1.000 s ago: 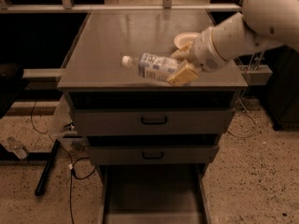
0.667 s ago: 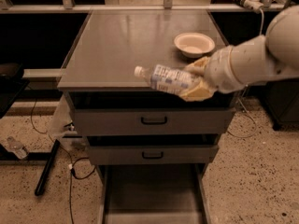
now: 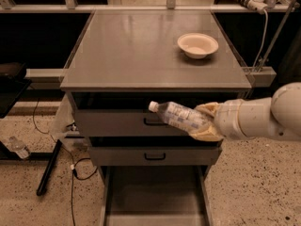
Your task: Place blue plastic bottle into bottom drawer
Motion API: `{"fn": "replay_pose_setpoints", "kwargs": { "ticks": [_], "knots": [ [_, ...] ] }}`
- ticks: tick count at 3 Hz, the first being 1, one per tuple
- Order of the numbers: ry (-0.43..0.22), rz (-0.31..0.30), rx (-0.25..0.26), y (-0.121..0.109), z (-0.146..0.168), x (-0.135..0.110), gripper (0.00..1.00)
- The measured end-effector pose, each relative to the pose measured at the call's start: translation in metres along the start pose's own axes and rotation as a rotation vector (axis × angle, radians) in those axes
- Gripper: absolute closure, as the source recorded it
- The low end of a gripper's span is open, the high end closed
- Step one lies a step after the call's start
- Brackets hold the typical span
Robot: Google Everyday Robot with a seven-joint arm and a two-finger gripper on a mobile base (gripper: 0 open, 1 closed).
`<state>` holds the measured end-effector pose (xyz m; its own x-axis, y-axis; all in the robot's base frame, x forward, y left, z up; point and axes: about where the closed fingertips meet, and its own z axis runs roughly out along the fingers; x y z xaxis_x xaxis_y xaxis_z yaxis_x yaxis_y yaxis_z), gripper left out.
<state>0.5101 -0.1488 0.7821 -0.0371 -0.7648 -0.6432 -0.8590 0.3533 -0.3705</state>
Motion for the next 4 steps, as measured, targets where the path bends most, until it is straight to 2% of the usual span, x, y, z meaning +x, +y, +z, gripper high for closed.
{"fn": "replay_pose_setpoints", "kwargs": {
  "ticks": [1, 2, 3, 4],
  "knots": [
    [-0.017, 0.029, -0.012, 0.023, 0.021, 0.038, 1.0],
    [-0.017, 0.026, -0.013, 0.023, 0.022, 0.037, 1.0],
    [-0.018, 0.059, -0.052, 0.045, 0.05, 0.054, 1.0],
    [-0.017, 0.101, -0.092, 0.085, 0.094, 0.094, 1.0]
  ]
}}
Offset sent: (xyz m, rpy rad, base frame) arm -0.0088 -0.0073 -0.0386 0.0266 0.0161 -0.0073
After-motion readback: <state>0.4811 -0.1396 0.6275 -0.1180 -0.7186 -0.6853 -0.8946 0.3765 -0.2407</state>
